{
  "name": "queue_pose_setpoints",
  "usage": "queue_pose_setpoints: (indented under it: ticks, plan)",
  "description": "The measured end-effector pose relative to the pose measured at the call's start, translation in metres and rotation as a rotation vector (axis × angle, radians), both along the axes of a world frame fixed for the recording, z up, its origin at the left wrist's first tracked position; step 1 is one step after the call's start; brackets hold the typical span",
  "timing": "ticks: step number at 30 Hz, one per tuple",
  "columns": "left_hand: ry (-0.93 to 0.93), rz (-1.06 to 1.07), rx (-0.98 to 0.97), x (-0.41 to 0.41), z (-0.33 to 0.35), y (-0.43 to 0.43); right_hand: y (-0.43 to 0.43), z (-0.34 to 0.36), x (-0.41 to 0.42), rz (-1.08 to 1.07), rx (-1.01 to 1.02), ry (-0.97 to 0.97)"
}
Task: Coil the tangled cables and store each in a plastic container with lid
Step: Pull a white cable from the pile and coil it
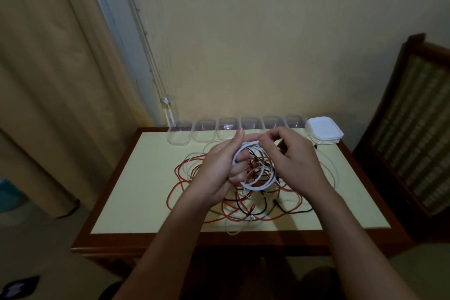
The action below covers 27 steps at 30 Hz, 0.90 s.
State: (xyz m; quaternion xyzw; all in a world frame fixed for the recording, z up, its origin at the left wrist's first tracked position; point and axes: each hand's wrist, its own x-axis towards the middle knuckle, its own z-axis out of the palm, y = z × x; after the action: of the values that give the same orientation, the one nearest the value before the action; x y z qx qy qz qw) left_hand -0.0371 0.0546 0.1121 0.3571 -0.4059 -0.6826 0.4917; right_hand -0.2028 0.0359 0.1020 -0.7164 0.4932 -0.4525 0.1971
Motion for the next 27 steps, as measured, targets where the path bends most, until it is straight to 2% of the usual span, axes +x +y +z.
queue_pose_setpoints:
  ticks: [3, 8, 13, 17, 22, 27]
  plan:
    - [0.063, -0.007, -0.007, 0.002, 0.002, 0.0, 0.006, 0.002, 0.003, 0.078, 0.108, -0.068]
    - [0.167, 0.013, 0.039, 0.002, 0.003, 0.002, 0.007, 0.004, 0.009, 0.097, 0.155, -0.145]
    - [0.173, 0.026, 0.035, -0.004, 0.002, 0.004, 0.005, 0.001, 0.015, 0.082, 0.157, -0.198]
    - [0.118, 0.089, 0.004, 0.003, -0.001, -0.001, 0.008, 0.002, 0.009, 0.163, 0.217, -0.269]
    - [0.151, 0.156, 0.033, 0.015, 0.0, -0.006, 0.007, -0.001, -0.007, 0.164, 0.256, -0.268]
    - [0.208, 0.16, 0.054, 0.017, 0.0, -0.007, 0.008, -0.014, -0.018, 0.155, 0.216, -0.098]
